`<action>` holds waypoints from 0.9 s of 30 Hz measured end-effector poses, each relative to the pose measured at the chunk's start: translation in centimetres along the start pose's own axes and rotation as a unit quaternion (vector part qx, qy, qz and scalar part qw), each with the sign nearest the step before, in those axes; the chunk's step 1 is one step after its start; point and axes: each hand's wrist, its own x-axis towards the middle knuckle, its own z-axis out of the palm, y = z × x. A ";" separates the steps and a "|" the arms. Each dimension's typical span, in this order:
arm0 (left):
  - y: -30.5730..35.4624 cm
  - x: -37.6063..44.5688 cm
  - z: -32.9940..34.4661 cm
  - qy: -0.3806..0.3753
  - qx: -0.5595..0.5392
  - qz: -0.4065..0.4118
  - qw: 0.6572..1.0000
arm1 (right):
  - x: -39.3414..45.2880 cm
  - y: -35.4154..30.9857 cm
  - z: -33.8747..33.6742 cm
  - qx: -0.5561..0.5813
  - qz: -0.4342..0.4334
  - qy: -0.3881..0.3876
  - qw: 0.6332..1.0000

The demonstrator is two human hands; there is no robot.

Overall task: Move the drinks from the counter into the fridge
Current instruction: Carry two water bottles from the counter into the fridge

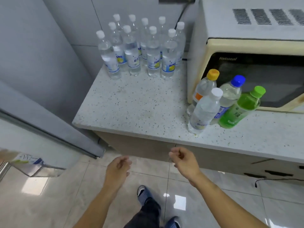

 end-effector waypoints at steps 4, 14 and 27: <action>7.9 3.7 1.0 -0.017 -0.044 0.096 0.994 | 3.7 -8.4 2.7 -0.002 -0.113 -0.012 0.994; 20.0 10.2 0.4 0.107 -0.150 0.177 0.967 | 13.7 -22.2 8.4 0.027 -0.182 0.053 0.982; 33.4 22.1 0.8 0.283 -0.035 0.193 0.939 | 26.4 -39.1 11.7 -0.188 -0.338 0.093 0.918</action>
